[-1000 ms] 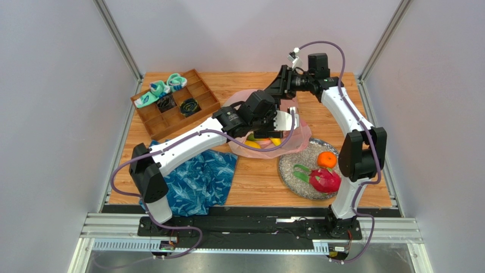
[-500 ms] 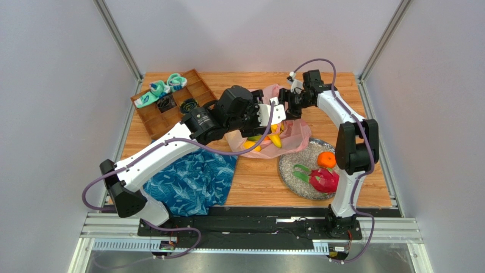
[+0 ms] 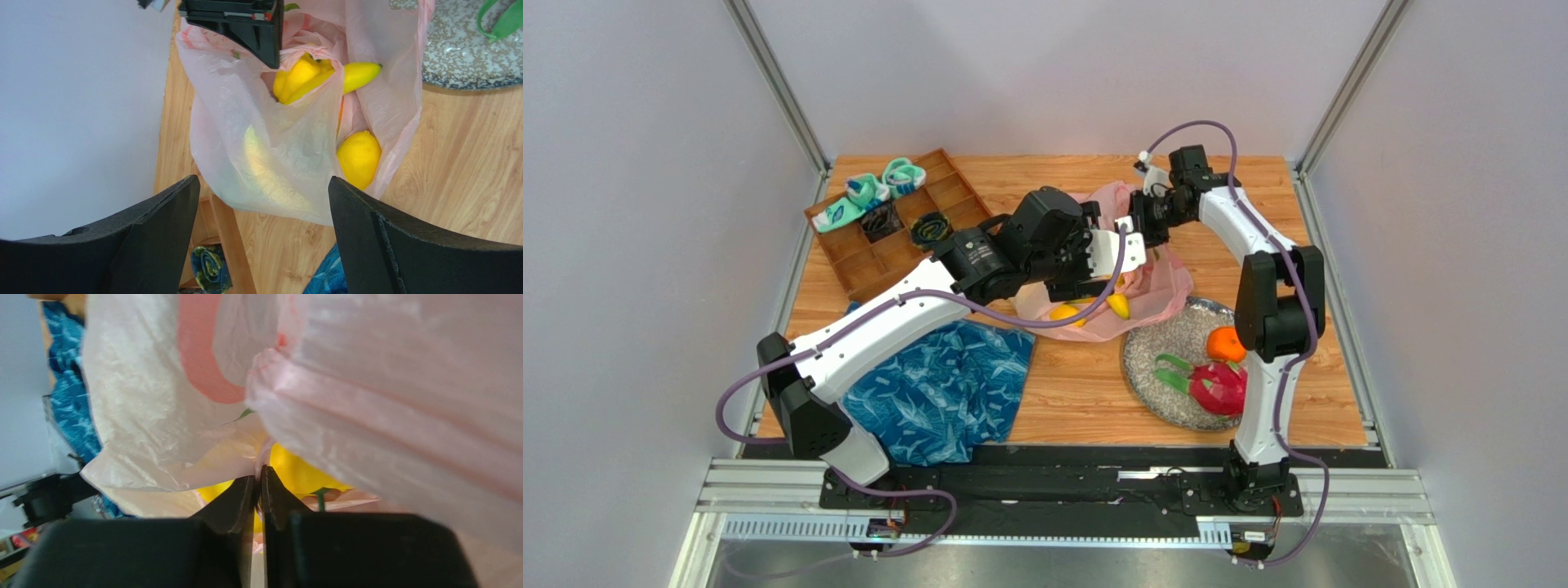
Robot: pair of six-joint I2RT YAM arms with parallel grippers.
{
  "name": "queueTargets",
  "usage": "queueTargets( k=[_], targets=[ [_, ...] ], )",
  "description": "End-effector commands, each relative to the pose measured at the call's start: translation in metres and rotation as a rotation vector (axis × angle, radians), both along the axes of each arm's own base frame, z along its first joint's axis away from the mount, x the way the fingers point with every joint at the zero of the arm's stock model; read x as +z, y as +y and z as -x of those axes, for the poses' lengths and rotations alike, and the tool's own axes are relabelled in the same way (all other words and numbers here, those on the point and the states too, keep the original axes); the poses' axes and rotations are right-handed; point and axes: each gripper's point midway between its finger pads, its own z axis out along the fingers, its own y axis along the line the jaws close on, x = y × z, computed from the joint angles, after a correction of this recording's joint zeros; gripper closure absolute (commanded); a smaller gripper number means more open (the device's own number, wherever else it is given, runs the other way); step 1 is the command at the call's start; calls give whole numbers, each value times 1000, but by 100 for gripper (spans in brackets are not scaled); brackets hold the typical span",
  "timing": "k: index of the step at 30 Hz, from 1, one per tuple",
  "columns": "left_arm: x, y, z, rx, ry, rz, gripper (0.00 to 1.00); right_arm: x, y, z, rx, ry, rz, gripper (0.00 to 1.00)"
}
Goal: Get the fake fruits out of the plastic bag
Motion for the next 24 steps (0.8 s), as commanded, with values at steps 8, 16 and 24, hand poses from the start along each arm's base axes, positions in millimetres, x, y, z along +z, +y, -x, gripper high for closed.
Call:
queueTargets(
  k=[8,16,24],
  targets=[
    [25,-1,13,-179,-84,53,8,185,59,29,56,153,-586,100],
    [21,-15,-19,-74,-129,11,10,211,90,42,66,285,-706,100],
    [10,-19,-30,45,-83,56,10,232,111,61,92,279,-715,100]
  ],
)
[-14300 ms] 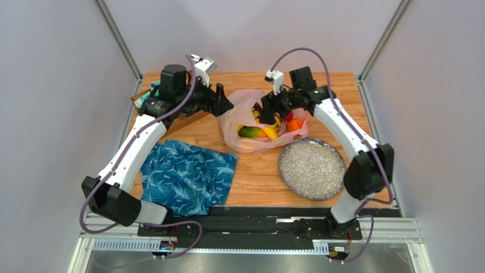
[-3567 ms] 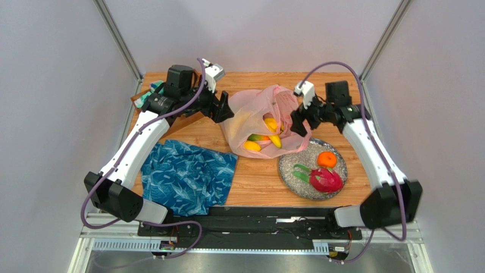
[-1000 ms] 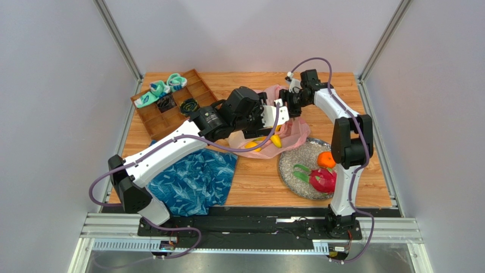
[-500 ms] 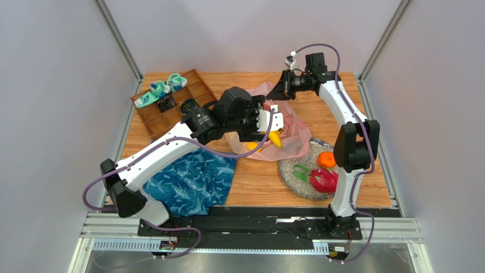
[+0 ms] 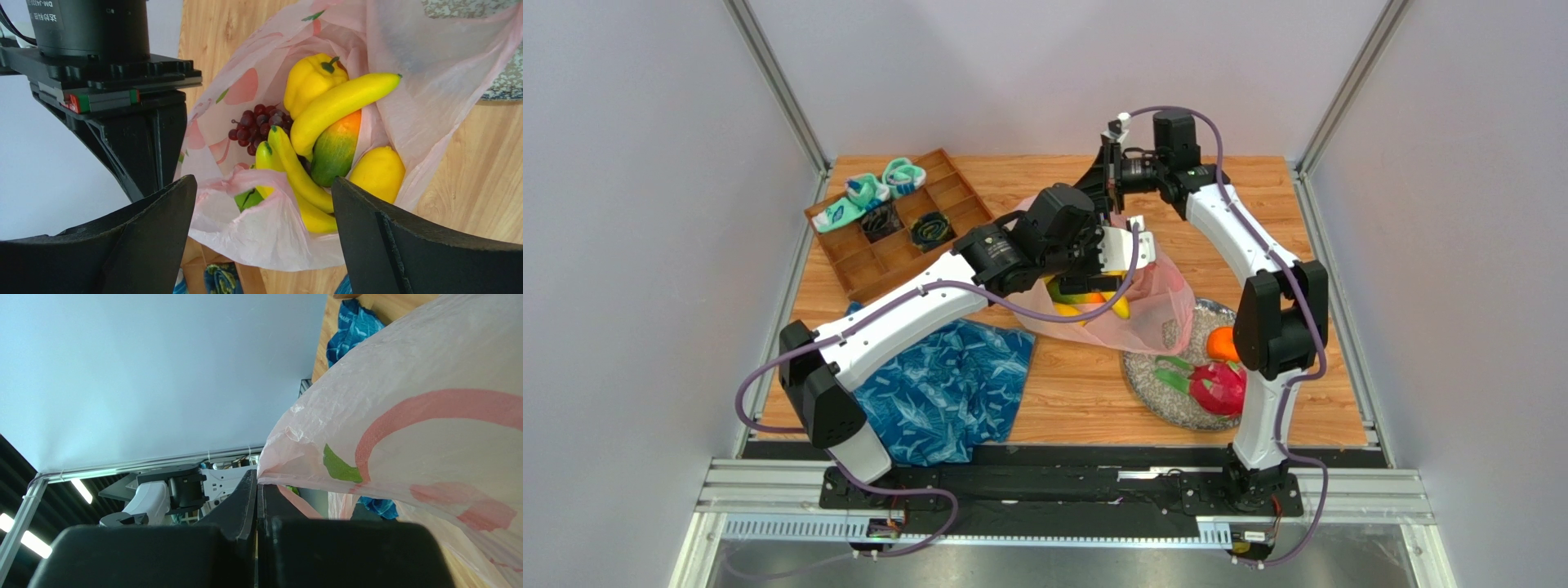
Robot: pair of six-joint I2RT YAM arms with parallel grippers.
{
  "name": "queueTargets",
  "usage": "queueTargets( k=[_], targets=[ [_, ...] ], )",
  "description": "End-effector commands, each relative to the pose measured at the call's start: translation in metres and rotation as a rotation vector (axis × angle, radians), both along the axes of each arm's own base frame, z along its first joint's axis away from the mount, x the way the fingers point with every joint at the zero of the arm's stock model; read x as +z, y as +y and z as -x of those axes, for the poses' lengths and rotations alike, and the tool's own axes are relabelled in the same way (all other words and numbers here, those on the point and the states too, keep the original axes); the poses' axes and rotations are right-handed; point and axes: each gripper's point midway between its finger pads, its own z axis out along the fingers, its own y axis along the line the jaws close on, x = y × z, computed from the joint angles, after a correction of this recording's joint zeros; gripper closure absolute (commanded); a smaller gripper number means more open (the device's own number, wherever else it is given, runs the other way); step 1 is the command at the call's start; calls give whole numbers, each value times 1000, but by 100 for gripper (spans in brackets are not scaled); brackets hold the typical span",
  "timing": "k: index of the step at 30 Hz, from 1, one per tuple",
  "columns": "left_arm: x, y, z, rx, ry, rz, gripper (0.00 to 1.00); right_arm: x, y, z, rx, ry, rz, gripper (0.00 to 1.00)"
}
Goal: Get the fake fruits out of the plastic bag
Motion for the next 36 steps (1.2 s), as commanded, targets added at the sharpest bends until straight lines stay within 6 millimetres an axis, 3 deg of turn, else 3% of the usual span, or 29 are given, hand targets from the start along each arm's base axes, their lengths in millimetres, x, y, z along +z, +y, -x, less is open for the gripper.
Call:
queueTargets(
  k=[1,5,6,7,9,11,14,15,16,17,20,21,23,24,26,27,28,29,31,32,33,36],
  targets=[
    [21,1,-13,110,-51,87,10,46,5,21,25,-65,-55,100],
    [11,7,-33,212,-116,58,13,48,3,25,19,-68,-53,100],
    [13,11,-41,257,-148,48,17,48,3,26,21,-67,-52,100],
    [3,10,-47,262,-152,10,19,47,3,27,22,-64,-52,100],
    [-4,10,-49,273,-144,-12,30,49,1,27,21,-74,-55,100],
    [-12,11,-47,273,-119,-20,35,51,2,27,24,-82,-59,100],
    [-18,14,-46,276,-117,-43,68,50,1,26,25,-82,-61,100],
    [-17,16,-47,281,-122,-47,100,49,-1,24,20,-83,-61,99],
    [-14,21,-49,294,-125,-42,100,46,-3,22,15,-87,-59,94],
    [-10,23,-50,293,-121,-34,100,40,-6,19,8,-99,-53,72],
    [4,39,-54,330,-100,15,100,21,-34,4,-59,-151,9,50],
    [9,44,-54,345,-88,41,100,15,-53,-10,-126,-177,55,47],
    [11,55,-56,363,-55,60,100,3,-75,-13,-139,-285,153,43],
    [15,58,-54,380,-37,91,100,7,-93,-25,-186,-363,217,43],
    [17,63,-52,378,6,116,100,8,-112,-23,-194,-481,296,41],
    [19,63,-51,375,24,135,100,-2,-120,-22,-205,-490,328,41],
    [19,62,-50,359,37,139,100,-4,-120,-17,-193,-523,337,41],
    [22,57,-47,332,49,150,100,7,-119,-6,-173,-604,331,41],
    [22,51,-44,310,76,154,100,-9,-112,14,-55,-746,346,44],
    [31,47,-45,303,77,182,100,-11,-109,30,0,-789,348,46],
    [31,44,-45,304,93,194,100,-17,-101,40,106,-946,359,46],
    [38,37,-41,286,125,238,100,-42,-89,60,291,-1051,446,47]
  ],
)
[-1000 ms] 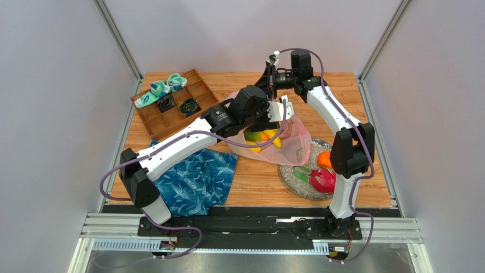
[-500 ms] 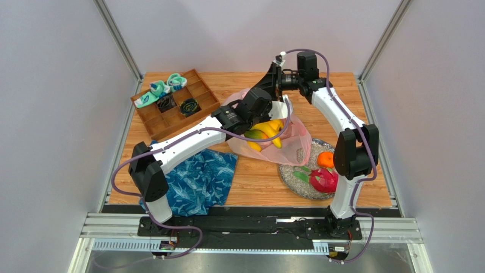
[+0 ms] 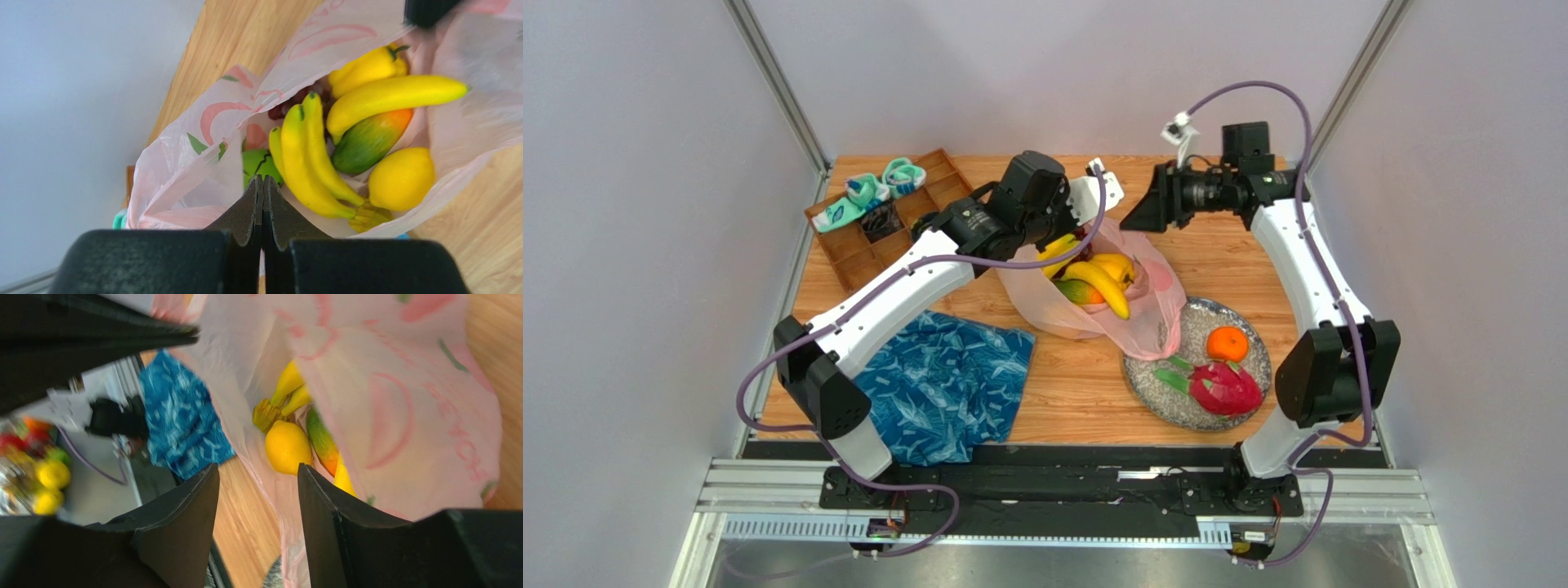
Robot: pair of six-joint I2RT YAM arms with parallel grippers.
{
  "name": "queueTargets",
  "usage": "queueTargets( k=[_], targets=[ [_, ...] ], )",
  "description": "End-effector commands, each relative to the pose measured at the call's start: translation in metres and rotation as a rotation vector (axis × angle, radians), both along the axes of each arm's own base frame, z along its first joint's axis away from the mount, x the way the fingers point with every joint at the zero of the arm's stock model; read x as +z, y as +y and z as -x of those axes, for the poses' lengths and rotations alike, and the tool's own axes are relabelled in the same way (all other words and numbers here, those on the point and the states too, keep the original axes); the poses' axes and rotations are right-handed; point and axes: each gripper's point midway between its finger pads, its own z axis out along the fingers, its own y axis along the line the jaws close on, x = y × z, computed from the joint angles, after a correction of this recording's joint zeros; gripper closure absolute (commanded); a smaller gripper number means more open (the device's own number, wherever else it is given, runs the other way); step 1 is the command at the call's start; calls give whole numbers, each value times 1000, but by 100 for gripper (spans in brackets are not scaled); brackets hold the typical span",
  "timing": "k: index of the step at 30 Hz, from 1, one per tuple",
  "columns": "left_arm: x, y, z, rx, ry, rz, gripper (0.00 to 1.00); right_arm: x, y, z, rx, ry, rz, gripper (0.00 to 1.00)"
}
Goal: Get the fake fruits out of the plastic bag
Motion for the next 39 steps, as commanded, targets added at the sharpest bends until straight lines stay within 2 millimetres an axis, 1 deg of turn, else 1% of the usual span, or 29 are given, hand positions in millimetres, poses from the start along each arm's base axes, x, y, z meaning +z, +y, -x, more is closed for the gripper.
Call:
queueTargets(
  k=[1,2,4,5,6,7,8,10,11,12,13,15,18,20,21,22,23,25,26,28,29,30,31,33,34,35,36,37,39],
  targets=[
    [34,-17,13,-43,28,152,100,-28,23,37,374,-374,263,48],
    [35,-20,16,-56,42,168,100,-32,24,34,394,-403,301,48],
    [34,-19,15,-43,64,192,100,-48,27,21,429,-451,370,49],
    [32,-19,15,-40,70,192,100,-45,30,13,435,-494,385,50],
    [29,-17,14,-28,79,195,100,-49,30,6,440,-508,407,50],
    [29,-16,13,-21,84,199,100,-61,31,-3,460,-513,423,50],
    [26,-14,14,-4,101,208,100,-58,33,-11,463,-538,428,50],
    [23,-11,13,8,126,231,100,-73,36,-20,486,-528,432,50],
    [25,-9,14,22,140,253,100,-77,37,-26,494,-540,436,50],
    [25,-3,11,42,146,266,100,-75,41,-30,498,-555,428,49],
    [22,-1,10,51,159,274,100,-84,44,-34,508,-542,425,49],
    [22,7,8,80,186,311,100,-83,54,-37,531,-566,409,49],
    [17,11,4,106,234,349,100,-90,69,-36,563,-556,387,51],
    [14,8,4,97,272,369,100,-92,78,-34,582,-563,377,50],
    [12,8,3,102,280,372,100,-93,81,-33,581,-560,377,49],
    [14,6,3,97,282,382,100,-97,84,-36,578,-569,380,45],
    [12,5,2,99,293,386,100,-97,88,-37,573,-572,379,42],
    [13,5,1,99,300,395,100,-102,93,-43,548,-560,381,35],
    [13,5,0,102,308,401,100,-101,96,-48,540,-579,384,33],
    [13,5,-1,104,315,410,100,-111,99,-57,533,-567,395,30],
    [11,5,-1,105,321,410,100,-106,102,-62,527,-584,394,29],
    [11,6,-2,107,323,414,100,-110,104,-66,522,-575,399,29],
    [11,5,-1,103,327,415,100,-121,105,-71,522,-552,404,28],
    [11,5,-2,102,329,417,100,-120,111,-80,520,-565,406,28],
    [11,5,-2,102,331,418,100,-134,114,-84,527,-535,409,28],
    [12,4,-1,98,330,421,100,-137,115,-86,523,-524,410,28],
    [12,5,-1,100,331,420,100,-131,118,-92,520,-544,407,29],
    [11,5,-2,100,329,418,100,-145,118,-89,540,-505,413,30],
    [11,5,-2,100,325,413,100,-145,120,-90,567,-526,420,30]
  ],
)
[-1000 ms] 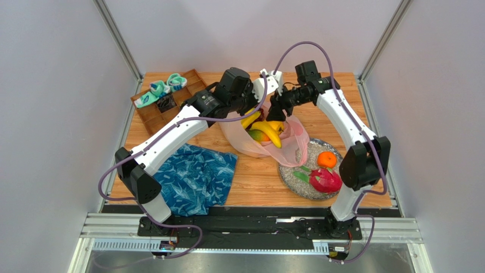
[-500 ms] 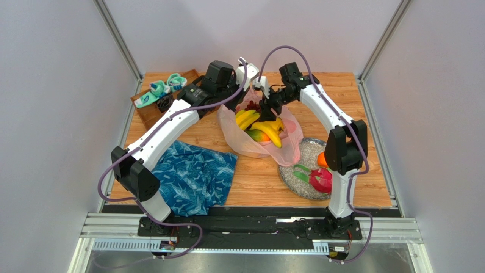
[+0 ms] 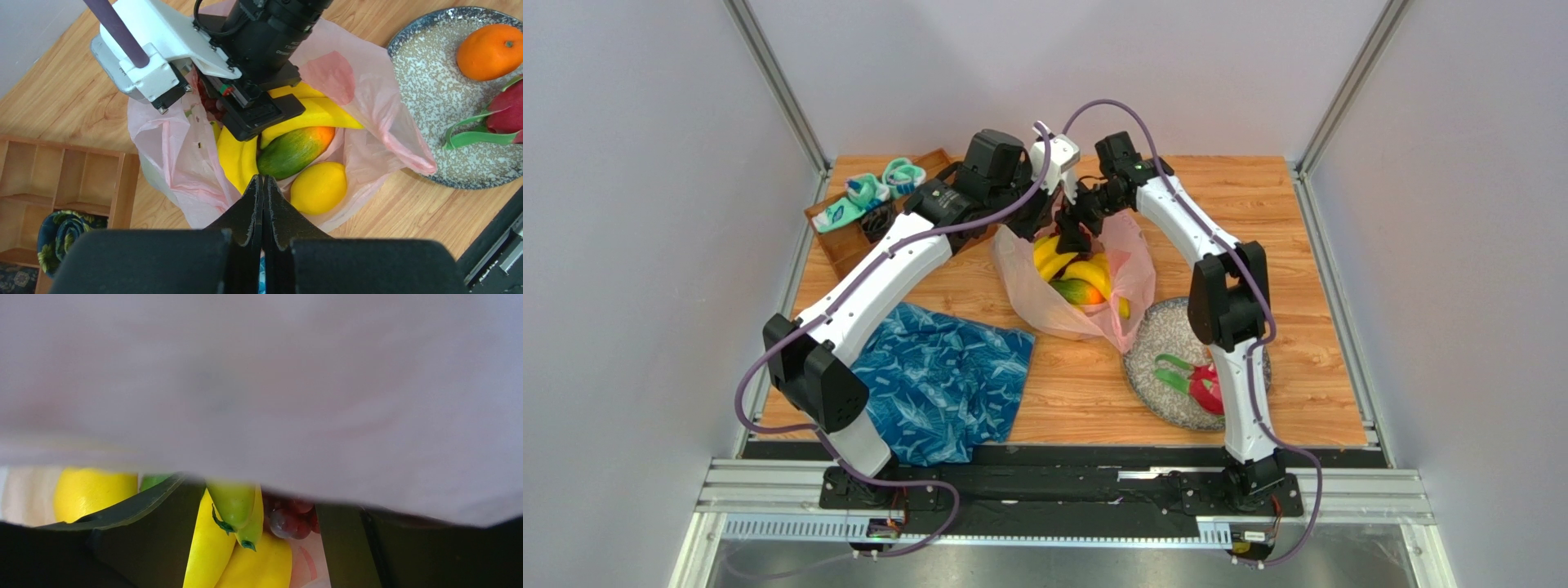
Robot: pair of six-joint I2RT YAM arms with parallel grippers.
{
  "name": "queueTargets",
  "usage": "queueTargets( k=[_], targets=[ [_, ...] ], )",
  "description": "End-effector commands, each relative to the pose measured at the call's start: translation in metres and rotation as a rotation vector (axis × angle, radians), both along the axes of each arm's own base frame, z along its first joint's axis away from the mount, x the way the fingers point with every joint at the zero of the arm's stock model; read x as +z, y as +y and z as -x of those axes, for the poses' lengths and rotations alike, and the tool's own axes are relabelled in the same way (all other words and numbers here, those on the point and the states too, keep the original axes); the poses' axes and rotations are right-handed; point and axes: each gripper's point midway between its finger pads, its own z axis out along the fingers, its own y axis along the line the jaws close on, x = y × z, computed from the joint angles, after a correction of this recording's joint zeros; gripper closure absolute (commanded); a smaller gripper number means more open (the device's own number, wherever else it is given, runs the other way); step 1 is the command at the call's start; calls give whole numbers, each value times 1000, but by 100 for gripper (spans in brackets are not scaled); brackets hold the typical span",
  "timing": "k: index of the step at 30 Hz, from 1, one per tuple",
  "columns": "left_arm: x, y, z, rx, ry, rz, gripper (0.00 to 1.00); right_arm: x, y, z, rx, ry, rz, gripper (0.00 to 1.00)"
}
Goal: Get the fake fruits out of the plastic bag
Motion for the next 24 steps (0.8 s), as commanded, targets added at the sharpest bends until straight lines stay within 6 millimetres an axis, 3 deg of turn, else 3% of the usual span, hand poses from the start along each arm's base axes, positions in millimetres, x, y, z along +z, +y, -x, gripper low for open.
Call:
queueTargets(
  k=[1,3,6,7,8,9,11,12,15,16,17,18,19,21,23,24],
  targets=[
    [16,-3,-3,-2,-21,35,100,3,6,-5,29,-24,14,31],
    [14,-3,-3,-2,-19,31,100,-1,6,1,65,-34,31,34],
    [14,-2,-4,-2,-26,26,100,2,2,10,83,-18,43,61],
    [13,-1,-5,-2,-29,23,100,3,-1,16,84,-2,46,66],
    [13,-1,-5,-2,-29,23,100,7,0,20,90,3,35,69],
    [13,-1,-6,0,-32,24,100,25,-2,24,88,-18,19,74],
    [13,0,-8,7,-31,27,100,33,-4,39,98,-2,4,78],
    [12,2,-10,14,-33,29,100,59,-7,46,95,-43,-17,80],
    [10,5,-16,26,-24,42,100,74,-16,63,62,-50,-20,84],
    [9,4,-19,27,-13,52,100,102,-20,68,35,-113,-46,86],
    [8,7,-23,41,-6,58,100,96,-26,73,9,-108,-25,87],
    [9,8,-26,48,-1,67,100,103,-29,76,-7,-127,-29,88],
    [10,7,-27,48,4,77,100,131,-34,81,-25,-204,-60,88],
    [12,9,-32,55,-6,87,100,131,-45,87,-104,-210,-46,88],
    [16,7,-32,50,-12,96,100,157,-58,79,-231,-316,-66,89],
    [18,6,-32,44,-14,106,100,144,-68,80,-271,-310,-32,90]
  ],
)
